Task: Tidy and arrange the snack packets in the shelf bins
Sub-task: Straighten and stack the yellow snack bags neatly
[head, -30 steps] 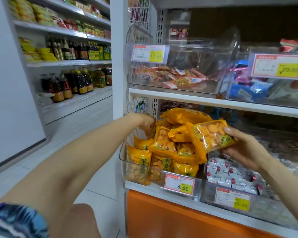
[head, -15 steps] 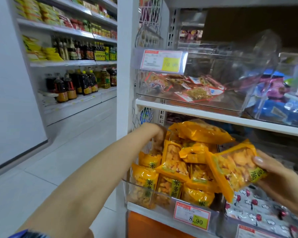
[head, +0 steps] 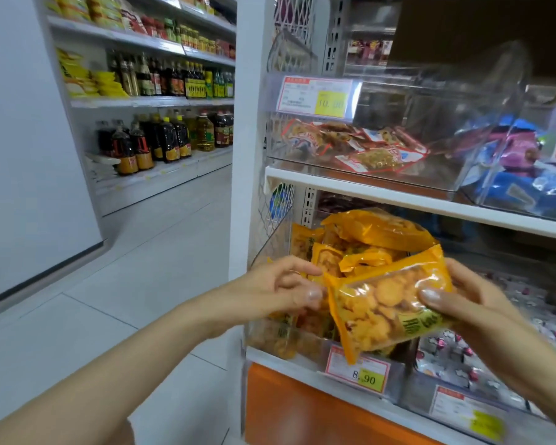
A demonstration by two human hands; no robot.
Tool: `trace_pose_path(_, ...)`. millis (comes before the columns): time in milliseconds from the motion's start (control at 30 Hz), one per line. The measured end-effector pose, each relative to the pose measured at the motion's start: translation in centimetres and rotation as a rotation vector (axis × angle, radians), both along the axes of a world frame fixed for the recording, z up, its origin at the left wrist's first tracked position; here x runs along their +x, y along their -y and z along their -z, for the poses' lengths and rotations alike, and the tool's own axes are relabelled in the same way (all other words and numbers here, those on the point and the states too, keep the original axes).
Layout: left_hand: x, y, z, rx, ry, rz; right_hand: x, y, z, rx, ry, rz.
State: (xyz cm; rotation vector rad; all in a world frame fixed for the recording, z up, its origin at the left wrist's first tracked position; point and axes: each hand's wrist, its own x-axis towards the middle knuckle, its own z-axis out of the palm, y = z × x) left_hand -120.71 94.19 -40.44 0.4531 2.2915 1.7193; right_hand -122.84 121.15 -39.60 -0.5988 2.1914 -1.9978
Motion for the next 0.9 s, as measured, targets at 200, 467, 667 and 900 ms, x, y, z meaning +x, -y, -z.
trace_pose_path(200, 4.3, -3.1, 0.2, 0.211, 0.102, -0.283, 1.7, 2.9, 0.2, 0.114, 0.035, -0.167)
trace_pose_path(467, 6.9, 1.2, -0.1, -0.010, 0.010, -0.415, -0.1, 4.6, -2.6, 0.653, -0.726, -0.140)
trace_pose_path(667, 6.2, 3.6, 2.2, -0.278, -0.092, -0.304, -8.3, 13.7, -3.5, 1.137, -0.720, -0.330)
trace_pose_path(900, 4.2, 4.4, 4.0, -0.544, -0.358, -0.072, -18.0, 19.7, -0.4, 1.646, -0.369, -0.410)
